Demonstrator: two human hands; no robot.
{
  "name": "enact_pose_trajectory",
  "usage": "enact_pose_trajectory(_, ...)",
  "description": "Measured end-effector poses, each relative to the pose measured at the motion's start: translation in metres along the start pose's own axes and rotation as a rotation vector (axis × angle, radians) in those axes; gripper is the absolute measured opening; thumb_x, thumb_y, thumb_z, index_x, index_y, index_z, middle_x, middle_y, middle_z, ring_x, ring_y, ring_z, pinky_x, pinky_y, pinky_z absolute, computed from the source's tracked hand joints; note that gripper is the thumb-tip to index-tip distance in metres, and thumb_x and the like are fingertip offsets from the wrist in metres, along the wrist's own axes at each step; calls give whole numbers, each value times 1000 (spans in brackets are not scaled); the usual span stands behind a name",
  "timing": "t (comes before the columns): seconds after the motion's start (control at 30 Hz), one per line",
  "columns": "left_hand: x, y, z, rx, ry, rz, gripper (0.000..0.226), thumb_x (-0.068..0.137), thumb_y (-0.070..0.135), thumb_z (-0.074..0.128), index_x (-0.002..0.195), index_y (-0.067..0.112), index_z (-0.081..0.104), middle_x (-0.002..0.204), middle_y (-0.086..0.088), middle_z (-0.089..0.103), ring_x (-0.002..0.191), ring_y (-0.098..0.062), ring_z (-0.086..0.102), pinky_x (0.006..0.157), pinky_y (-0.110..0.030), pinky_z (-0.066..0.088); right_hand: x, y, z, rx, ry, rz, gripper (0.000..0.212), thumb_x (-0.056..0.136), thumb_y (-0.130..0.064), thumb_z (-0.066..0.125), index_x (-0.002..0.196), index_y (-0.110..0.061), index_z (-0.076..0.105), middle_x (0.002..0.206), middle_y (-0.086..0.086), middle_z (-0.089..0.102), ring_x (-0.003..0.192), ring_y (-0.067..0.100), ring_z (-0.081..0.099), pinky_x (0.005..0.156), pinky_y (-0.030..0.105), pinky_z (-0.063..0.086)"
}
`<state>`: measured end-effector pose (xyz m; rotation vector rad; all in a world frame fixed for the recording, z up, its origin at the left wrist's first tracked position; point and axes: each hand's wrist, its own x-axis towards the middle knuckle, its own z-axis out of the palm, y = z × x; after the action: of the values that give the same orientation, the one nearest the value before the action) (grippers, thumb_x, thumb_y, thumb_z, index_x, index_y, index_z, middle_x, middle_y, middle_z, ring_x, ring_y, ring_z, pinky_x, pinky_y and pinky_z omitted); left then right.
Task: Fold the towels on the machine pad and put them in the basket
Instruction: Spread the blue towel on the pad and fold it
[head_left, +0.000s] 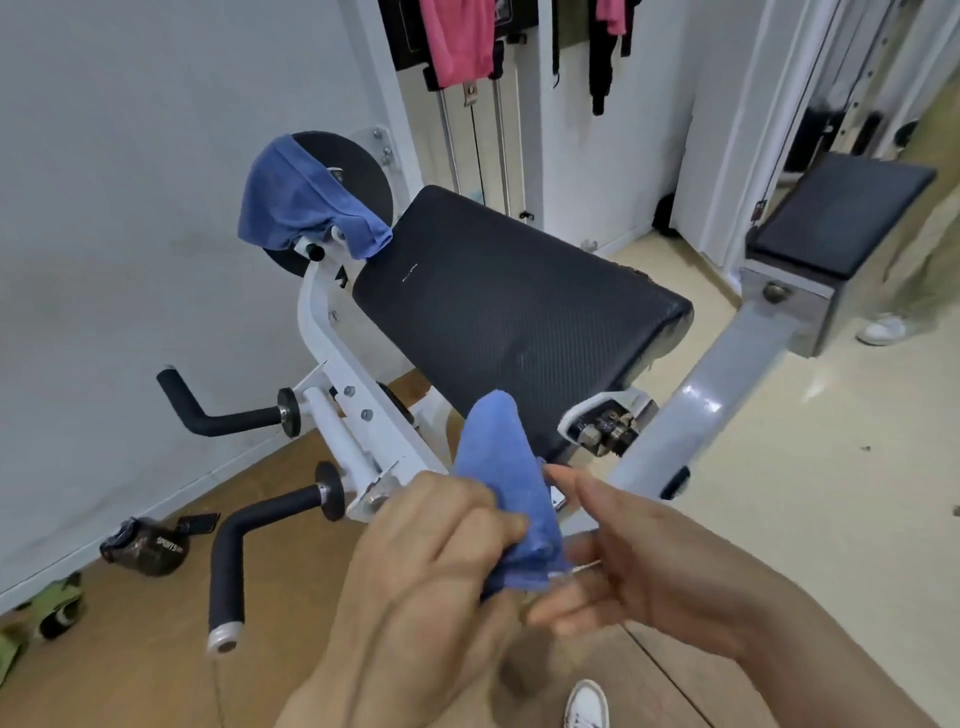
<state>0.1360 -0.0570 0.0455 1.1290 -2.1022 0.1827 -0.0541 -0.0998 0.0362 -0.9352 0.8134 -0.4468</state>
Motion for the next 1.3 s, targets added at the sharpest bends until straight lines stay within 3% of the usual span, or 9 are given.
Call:
enact_pose_trajectory(0.1, -30, 38, 14, 55, -52, 184, 8, 86, 23, 56, 94, 22, 55, 92, 4, 51, 78, -18, 47, 64, -34, 38, -17, 34, 7, 206, 211, -55, 51, 73, -48, 73, 111, -16, 62, 86, 12, 69, 70, 23, 67, 61, 34, 52)
enact_pose_trajectory(0.3, -58, 96, 55, 16, -149, 234, 11, 93, 15, 51, 84, 22, 53, 76, 2, 60, 62, -19, 53, 51, -31, 43, -76, 59, -7, -206, 577, -203, 54, 67, -40, 72, 108, -42, 36, 91, -2, 74, 82, 21, 71, 79, 50, 55)
enact_pose_trajectory(0.43, -39, 120, 69, -101, -364, 142, 30, 77, 26, 60, 106, 32, 54, 103, 10, 52, 84, -11, 53, 65, -24, 50, -111, 57, -33, -329, 660, -281, 53, 79, -13, 64, 108, -43, 31, 89, -6, 72, 73, 20, 68, 74, 48, 56)
enact_pose_trajectory(0.7, 76, 165, 144, -279, -455, -193, 76, 80, 62, 50, 146, 48, 14, 154, 17, 26, 140, 4, 23, 112, -17, 24, -183, 45, -160, -685, 551, -427, 54, 88, -13, 58, 121, -47, 30, 103, -12, 69, 87, 17, 65, 80, 45, 52)
enact_pose_trajectory(0.87, 133, 215, 232, -439, -559, -347, 89, 71, 50, 76, 145, 44, 26, 128, 35, 42, 119, 12, 43, 97, -9, 36, -213, 37, -264, -940, 500, -440, 58, 89, -10, 48, 133, -44, 33, 113, -20, 59, 93, 3, 57, 81, 25, 47)
enact_pose_trajectory(0.97, 164, 248, 275, -444, -536, -350, 74, 66, 48, 76, 133, 44, 45, 115, 29, 45, 106, 11, 49, 85, -6, 40, -225, 26, -315, -1074, 418, -447, 52, 84, -16, 38, 134, -31, 40, 125, -16, 53, 105, 9, 53, 89, 29, 45)
enact_pose_trajectory(1.07, 193, 268, 308, -438, -533, -424, 53, 59, 54, 70, 109, 50, 52, 101, 20, 54, 97, 3, 56, 81, -19, 48, -228, 8, -359, -1122, 326, -448, 46, 78, -19, 31, 120, -31, 47, 117, -15, 53, 100, 13, 53, 85, 33, 46)
enact_pose_trajectory(1.2, 231, 271, 358, -475, -477, -620, 28, 66, 38, 80, 89, 44, 67, 89, 18, 65, 86, 4, 60, 71, -18, 49, -219, -20, -422, -986, 301, -351, 45, 79, -15, 41, 117, -36, 49, 106, -22, 56, 94, -6, 52, 75, 11, 39)
enact_pose_trajectory(1.3, 260, 258, 398, -500, -408, -742, 18, 69, 32, 81, 81, 36, 68, 82, 11, 67, 77, -1, 61, 66, -22, 50, -196, -46, -474, -929, 294, -225, 42, 82, -18, 54, 116, -36, 37, 88, -17, 56, 77, -1, 57, 63, 19, 44)
